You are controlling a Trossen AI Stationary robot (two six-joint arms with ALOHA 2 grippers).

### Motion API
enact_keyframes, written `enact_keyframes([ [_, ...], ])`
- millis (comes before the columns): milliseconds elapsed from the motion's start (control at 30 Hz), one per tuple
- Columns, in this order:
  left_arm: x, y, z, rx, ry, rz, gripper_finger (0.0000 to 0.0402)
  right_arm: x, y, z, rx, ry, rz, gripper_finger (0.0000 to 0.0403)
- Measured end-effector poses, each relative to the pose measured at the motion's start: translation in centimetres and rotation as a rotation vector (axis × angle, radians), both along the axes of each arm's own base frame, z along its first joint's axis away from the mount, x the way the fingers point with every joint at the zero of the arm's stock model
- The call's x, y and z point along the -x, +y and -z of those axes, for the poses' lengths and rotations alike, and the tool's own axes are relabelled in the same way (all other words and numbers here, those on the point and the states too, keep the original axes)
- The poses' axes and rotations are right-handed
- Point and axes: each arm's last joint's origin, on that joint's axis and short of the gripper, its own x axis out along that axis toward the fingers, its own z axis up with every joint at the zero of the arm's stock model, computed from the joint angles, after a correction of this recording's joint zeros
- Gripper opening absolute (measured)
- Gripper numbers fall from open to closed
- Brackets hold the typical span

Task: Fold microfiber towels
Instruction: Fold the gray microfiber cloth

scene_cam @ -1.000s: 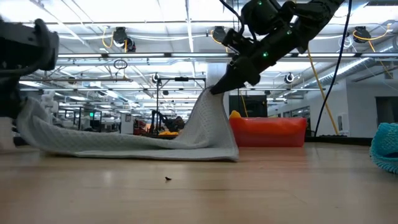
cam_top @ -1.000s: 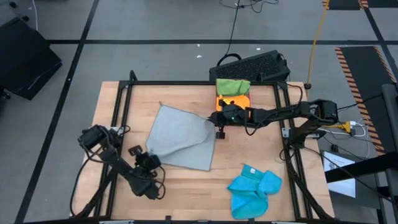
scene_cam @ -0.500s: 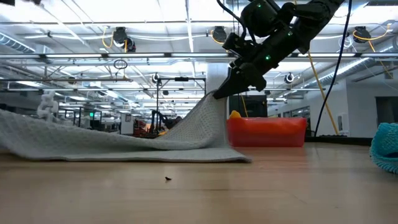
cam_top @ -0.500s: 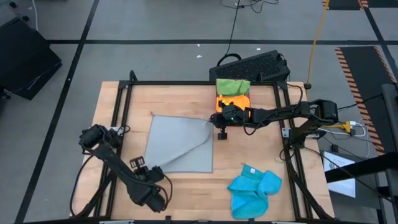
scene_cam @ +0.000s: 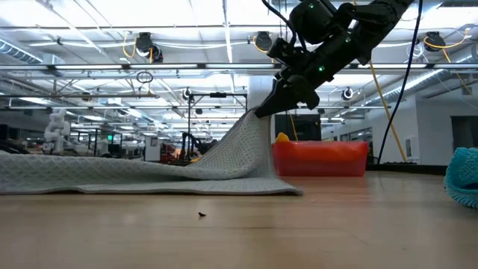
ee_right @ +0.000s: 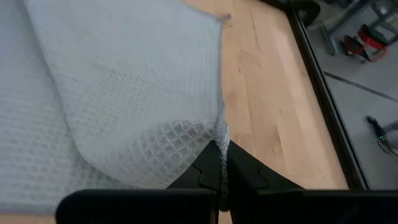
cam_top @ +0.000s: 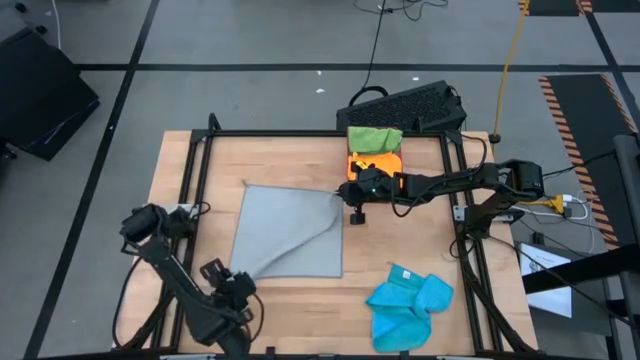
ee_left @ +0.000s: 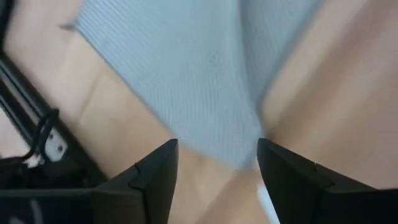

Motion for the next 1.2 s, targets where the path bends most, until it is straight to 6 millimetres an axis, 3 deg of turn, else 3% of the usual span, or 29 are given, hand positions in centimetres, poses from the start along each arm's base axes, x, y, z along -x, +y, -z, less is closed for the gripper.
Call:
enact_keyframes([
  [300, 0.9, 0.4, 6.1, 0.093, -0.116, -0.145, 0.0220, -0.1, 0.1, -0.2, -0.030, -0.028, -0.017, 0.0004],
  [567, 2.8, 2.2, 9.3, 0.025, -0.094, -0.192, 0.0217, -0.1, 0.1, -0.2, -0.041, -0.031, -0.010, 0.0004],
  [800, 3.4, 2.9, 9.8, -0.033, -0.093, -0.144, 0.0160, -0.1, 0.1, -0.2, -0.042, -0.030, -0.010, 0.0004],
  [900, 3.6, 3.9, 9.7, -0.072, 0.044, -0.185, 0.0116, -0.1, 0.1, -0.1, -0.042, -0.026, -0.010, 0.0004],
  [1067, 4.2, 4.1, 8.8, -0.066, 0.224, -0.231, 0.0057, 0.0, 0.1, 0.0, -0.042, -0.006, -0.011, 0.0004],
  [1200, 3.6, 3.2, 6.6, 0.078, 0.118, -0.214, 0.0058, 0.2, 0.1, 0.3, -0.048, 0.027, -0.010, 0.0004],
])
